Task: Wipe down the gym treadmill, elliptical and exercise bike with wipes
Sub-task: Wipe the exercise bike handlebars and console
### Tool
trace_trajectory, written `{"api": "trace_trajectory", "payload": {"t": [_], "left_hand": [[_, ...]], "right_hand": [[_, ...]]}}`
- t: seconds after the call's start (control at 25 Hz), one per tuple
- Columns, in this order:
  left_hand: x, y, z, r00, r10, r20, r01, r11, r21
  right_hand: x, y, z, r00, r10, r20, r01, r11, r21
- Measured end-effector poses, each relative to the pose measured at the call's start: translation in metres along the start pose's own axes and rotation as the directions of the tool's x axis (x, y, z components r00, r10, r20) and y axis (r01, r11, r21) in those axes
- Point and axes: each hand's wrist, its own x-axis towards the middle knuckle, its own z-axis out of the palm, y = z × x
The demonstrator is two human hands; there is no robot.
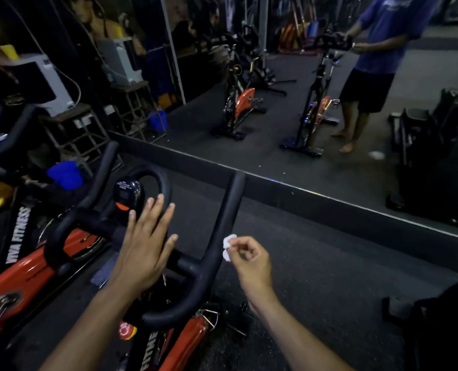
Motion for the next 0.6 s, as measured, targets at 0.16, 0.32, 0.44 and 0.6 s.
{"api": "trace_trajectory", "payload": {"t": [0.16,0.32,0.44,0.6], "left_hand": [[0.017,-0.033,0.004,0.994,0.111,-0.017,-0.108,0.985,0.132],[0.015,-0.067,0.003,0.942,0.333,0.038,-0.331,0.906,0.264],[0.031,-0.083,-0.006,0.897,0.441,0.041,-0.429,0.842,0.326],[0.036,-0.096,0.005,0.845,0.535,0.008,-0.508,0.798,0.325]], "right_hand": [[-0.031,0.014,0.001,0.990,0.042,0.132,-0.027,0.993,-0.114],[-0.038,0.022,0.018,0.996,0.087,-0.036,-0.084,0.994,0.065],[-0.035,0.024,0.039,0.973,0.027,-0.229,-0.009,0.997,0.079],[-0.071,0.040,0.049,0.956,0.050,-0.289,-0.033,0.997,0.063]]}}
